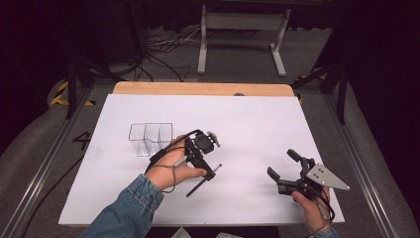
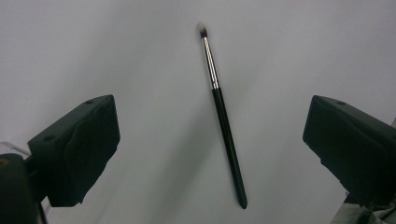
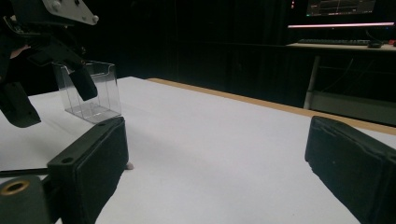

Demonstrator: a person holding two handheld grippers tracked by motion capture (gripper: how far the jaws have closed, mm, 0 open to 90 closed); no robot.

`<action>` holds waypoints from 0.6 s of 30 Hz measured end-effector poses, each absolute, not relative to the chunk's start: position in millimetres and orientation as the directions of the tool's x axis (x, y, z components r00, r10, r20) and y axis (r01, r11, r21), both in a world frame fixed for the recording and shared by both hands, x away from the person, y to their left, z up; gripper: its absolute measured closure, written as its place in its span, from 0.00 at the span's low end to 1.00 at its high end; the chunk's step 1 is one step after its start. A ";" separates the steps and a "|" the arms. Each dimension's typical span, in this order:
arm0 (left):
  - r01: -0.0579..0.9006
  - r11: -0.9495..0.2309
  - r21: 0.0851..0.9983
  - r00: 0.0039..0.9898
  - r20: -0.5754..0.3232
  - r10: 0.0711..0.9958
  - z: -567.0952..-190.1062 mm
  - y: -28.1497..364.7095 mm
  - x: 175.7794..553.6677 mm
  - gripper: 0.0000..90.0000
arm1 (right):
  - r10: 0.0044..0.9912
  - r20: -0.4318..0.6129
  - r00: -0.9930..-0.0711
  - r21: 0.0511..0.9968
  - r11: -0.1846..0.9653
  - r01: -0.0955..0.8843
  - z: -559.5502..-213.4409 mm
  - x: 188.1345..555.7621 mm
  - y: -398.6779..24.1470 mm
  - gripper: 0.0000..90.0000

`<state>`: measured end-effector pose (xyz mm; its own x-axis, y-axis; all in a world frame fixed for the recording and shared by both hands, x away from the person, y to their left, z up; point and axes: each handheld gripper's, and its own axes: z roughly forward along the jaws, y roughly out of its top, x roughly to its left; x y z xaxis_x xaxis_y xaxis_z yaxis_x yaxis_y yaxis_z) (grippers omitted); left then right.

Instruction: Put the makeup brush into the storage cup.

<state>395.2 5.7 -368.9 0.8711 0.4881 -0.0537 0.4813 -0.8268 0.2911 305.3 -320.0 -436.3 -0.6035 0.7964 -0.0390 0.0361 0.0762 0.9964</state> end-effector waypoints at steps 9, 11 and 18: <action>0.449 -0.868 0.213 0.893 -0.077 0.443 -376.3 -3.8 399.1 0.07 | 0.795 -0.027 -0.606 0.997 0.067 0.043 -436.3 304.2 -319.9 0.07; 0.445 -0.874 0.196 0.895 -0.066 0.441 -379.8 -6.4 399.1 0.07 | 0.796 -0.031 -0.604 0.997 0.069 0.041 -435.8 302.7 -319.9 0.07; 0.450 -0.873 0.188 0.892 -0.054 0.448 -388.0 -12.8 402.3 0.08 | 0.802 -0.031 -0.596 0.997 0.069 0.041 -436.1 298.9 -323.7 0.07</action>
